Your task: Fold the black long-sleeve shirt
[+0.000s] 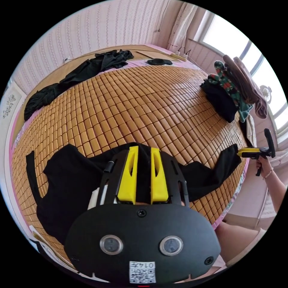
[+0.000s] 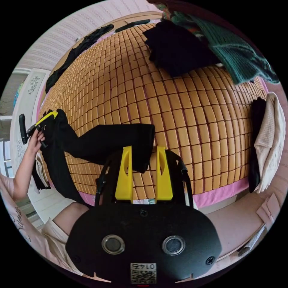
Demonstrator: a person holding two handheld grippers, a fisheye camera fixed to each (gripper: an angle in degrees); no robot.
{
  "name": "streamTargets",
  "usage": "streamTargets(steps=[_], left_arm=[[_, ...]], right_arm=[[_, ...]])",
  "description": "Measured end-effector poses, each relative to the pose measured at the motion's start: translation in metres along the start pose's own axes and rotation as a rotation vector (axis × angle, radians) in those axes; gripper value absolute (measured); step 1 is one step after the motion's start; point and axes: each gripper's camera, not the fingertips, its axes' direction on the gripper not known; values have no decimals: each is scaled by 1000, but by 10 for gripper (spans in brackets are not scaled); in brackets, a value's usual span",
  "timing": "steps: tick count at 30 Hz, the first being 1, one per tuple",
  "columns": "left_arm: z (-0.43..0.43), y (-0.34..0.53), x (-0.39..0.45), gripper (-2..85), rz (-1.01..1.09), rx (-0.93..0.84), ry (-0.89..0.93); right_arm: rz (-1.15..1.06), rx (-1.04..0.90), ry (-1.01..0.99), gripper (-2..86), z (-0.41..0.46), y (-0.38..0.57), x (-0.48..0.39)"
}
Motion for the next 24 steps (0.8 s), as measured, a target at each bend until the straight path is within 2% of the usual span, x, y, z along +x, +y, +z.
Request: streamTargets(steps=[3, 4, 6, 8, 10, 13, 17, 19, 24], left_arm=[[40, -6, 9, 70, 59, -144, -34], [37, -4, 14, 38, 102, -99, -60], [38, -7, 19, 13, 144, -129, -71], [35, -11, 17, 4, 127, -137, -59], [15, -16, 6, -1, 55, -9, -27], [7, -24, -10, -4, -41, 73, 8], [31, -24, -13, -1, -74, 12, -11], [27, -21, -13, 5, -69, 50, -7], [5, -29, -22, 22, -94, 0, 11]], right_arm=[[-40, 42, 78, 79, 5, 4, -13], [-29, 30, 84, 57, 4, 3, -12], [-17, 44, 98, 25, -4, 6, -4], [23, 63, -2, 15, -13, 7, 15], [57, 71, -33, 11, -14, 7, 28], [83, 65, -31, 7, -3, 2, 40], [132, 22, 39, 5, 30, -4, 44], [170, 14, 104, 4, 41, -3, 46], [99, 108, 72, 0, 45, -1, 17]])
